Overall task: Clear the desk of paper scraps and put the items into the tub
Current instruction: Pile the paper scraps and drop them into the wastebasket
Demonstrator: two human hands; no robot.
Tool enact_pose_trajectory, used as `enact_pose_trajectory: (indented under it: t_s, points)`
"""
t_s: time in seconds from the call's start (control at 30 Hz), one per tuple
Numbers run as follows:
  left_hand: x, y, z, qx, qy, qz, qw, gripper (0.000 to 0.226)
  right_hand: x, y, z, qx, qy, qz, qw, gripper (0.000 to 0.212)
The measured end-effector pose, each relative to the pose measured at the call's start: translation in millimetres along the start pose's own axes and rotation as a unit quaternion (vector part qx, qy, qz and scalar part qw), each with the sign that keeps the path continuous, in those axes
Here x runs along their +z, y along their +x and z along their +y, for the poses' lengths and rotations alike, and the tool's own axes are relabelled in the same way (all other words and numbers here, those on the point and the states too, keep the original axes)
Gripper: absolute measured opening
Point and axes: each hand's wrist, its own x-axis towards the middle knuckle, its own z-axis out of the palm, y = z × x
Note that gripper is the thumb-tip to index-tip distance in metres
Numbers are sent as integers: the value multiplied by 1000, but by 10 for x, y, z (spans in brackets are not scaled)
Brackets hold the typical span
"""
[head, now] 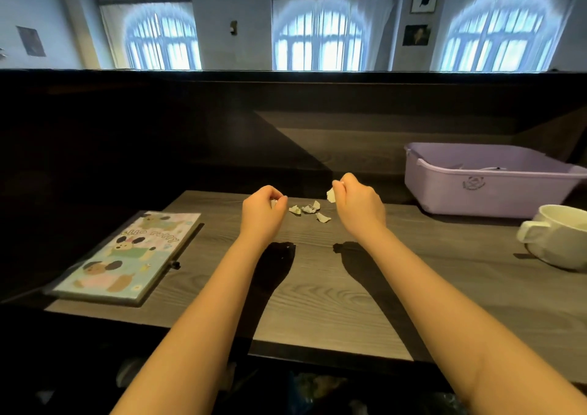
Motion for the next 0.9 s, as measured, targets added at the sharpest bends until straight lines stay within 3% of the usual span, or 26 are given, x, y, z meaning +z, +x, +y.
enact_pose_trajectory:
  t_s: [0.47, 0.77, 0.9]
  points:
    - [-1096, -895, 164, 100, 16, 108, 989, 10, -262, -999, -1025, -108, 241, 10, 965, 26]
    - [-1658, -1691, -90, 99, 32, 143, 984, 11, -213, -1687, -1506, -170, 312, -29, 934, 25]
    - [-1861, -2063, -414, 59, 59, 152, 985, 10, 28, -2020, -1628, -174, 326, -77, 926, 27]
